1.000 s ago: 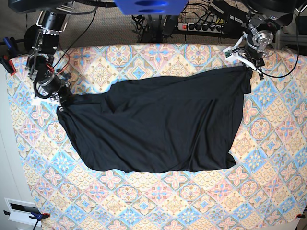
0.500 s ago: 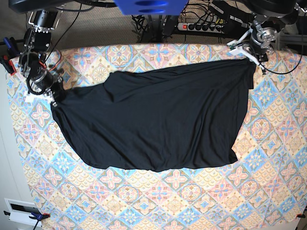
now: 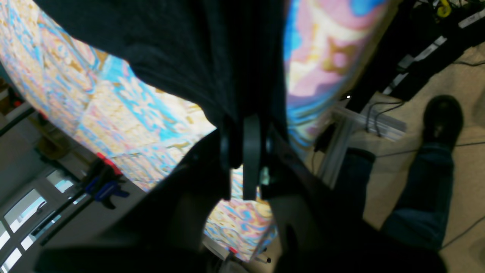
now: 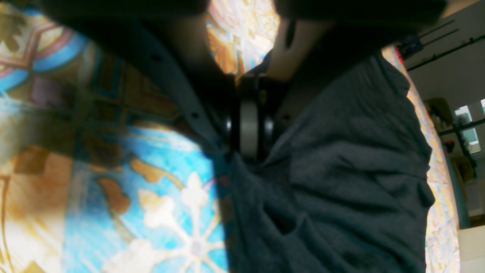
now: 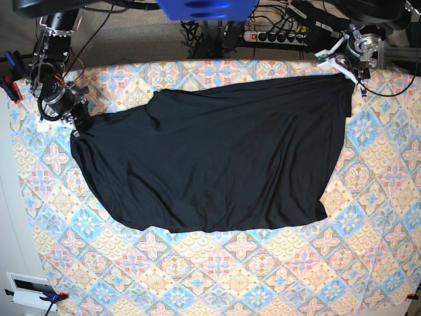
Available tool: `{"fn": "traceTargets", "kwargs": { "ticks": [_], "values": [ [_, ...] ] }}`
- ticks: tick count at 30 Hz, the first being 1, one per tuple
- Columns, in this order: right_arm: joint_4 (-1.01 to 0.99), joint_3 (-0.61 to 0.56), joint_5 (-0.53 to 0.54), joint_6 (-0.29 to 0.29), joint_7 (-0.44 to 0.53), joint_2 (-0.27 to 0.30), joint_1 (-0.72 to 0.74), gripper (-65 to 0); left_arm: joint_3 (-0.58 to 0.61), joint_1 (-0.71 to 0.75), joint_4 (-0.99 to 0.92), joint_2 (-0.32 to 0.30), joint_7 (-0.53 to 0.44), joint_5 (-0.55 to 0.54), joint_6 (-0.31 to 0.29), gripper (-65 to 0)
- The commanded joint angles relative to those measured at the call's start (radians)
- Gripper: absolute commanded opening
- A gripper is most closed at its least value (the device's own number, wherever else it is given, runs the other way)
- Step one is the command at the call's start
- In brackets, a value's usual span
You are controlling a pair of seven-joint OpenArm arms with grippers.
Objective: Layout the t-shirt on the table in an organized manner, then fold the t-shirt properly
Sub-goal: 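Pull both held corners apart and away from the shirt to spread it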
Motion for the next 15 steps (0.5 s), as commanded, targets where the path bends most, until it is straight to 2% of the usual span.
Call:
{"fn": "traceTargets", "kwargs": {
  "ticks": [1, 15],
  "values": [
    [0.001, 0.009, -0.030, -0.018, 0.021, 0.019, -0.004, -65.0, -0.009, 0.007, 0.003, -0.018, 0.033, 0.011, 0.009, -65.0],
    [0.009, 0.025, -0.030, -0.018, 0.023, 0.019, -0.079, -65.0, -0.009, 0.001, -0.005, -0.018, 0.033, 0.011, 0.009, -65.0]
  ]
}}
